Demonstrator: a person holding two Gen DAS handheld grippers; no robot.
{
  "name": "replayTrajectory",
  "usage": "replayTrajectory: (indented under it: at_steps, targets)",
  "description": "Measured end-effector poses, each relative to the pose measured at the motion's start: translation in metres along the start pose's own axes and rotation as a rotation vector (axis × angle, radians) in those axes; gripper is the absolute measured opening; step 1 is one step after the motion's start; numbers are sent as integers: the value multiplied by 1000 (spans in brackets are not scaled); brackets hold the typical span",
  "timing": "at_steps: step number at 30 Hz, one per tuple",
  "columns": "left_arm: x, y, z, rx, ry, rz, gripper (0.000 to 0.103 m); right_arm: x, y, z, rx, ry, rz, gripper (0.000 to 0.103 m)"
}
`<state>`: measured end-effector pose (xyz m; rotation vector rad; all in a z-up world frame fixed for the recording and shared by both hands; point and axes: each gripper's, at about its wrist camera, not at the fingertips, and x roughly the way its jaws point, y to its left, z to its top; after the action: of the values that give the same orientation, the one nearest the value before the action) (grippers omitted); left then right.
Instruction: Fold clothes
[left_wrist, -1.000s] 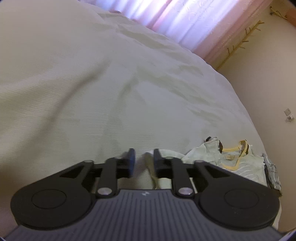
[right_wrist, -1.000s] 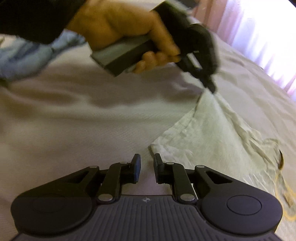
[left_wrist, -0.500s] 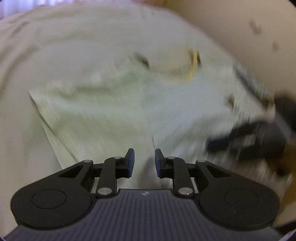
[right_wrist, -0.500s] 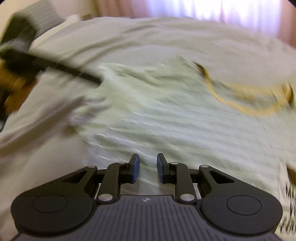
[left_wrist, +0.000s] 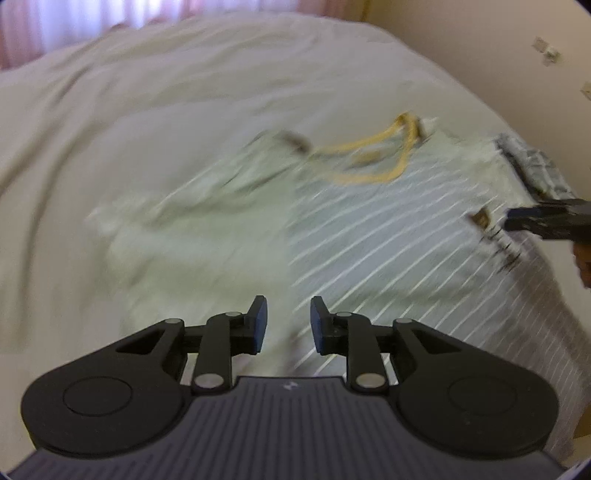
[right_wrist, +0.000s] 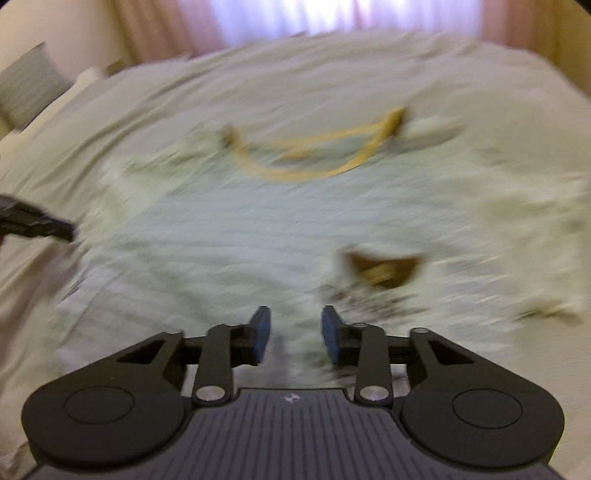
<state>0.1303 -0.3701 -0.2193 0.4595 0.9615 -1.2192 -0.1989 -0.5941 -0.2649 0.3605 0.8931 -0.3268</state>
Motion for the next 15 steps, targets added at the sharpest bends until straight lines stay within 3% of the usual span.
replayTrajectory:
  at_steps: [3,7,14,15]
  targets:
    - [17,-33,20,34,-35,-54,27,2,-45,19,28,-30,-80,42]
    - [56,-83,46,85,-45,-142,27,23,-93,50,-3,-57,-123,42]
    - [133,-153,88,170,-42,-244,30,82,-165,97,-21,-12,-62,41]
    - [142,-160,95,186,-44,-251,30,87,-177,98,-19,-8,-73,32]
